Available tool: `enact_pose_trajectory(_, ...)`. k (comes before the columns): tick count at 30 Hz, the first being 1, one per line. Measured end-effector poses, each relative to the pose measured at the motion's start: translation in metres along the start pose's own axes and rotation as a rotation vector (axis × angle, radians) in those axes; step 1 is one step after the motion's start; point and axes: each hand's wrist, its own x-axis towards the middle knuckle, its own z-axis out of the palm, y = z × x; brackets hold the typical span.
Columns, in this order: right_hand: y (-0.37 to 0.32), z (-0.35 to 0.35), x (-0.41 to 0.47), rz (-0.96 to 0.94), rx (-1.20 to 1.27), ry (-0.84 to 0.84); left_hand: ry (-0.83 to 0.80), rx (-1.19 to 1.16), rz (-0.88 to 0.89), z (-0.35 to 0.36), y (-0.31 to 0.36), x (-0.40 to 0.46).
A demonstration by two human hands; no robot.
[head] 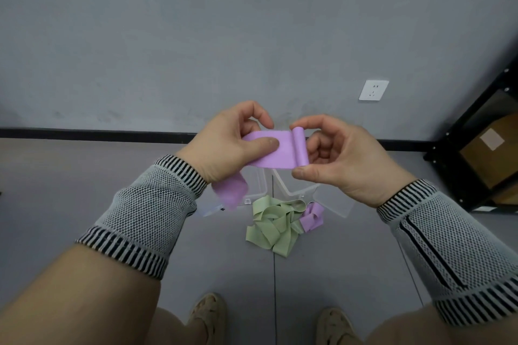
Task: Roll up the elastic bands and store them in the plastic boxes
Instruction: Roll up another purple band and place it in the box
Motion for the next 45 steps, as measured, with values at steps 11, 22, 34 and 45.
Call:
enact_pose_trajectory(11, 0.001, 0.016, 0.004, -0.182, -0.759, 0.142, 0.199, 0.300, -0.056, 0.017, 0.006, 0.003)
enact_pose_trajectory(22, 0.008, 0.017, 0.007, -0.136, -0.457, 0.156, 0.229, -0.007, -0.204, 0.023, 0.012, 0.001)
enact_pose_trajectory(34, -0.002, 0.012, 0.003, -0.027, 0.134, 0.012, -0.005, -0.410, -0.198, 0.010, 0.006, -0.002)
enact_pose_trajectory(45, 0.003, 0.020, 0.006, -0.208, -0.729, 0.153, 0.240, 0.254, -0.094, 0.025, 0.010, -0.004)
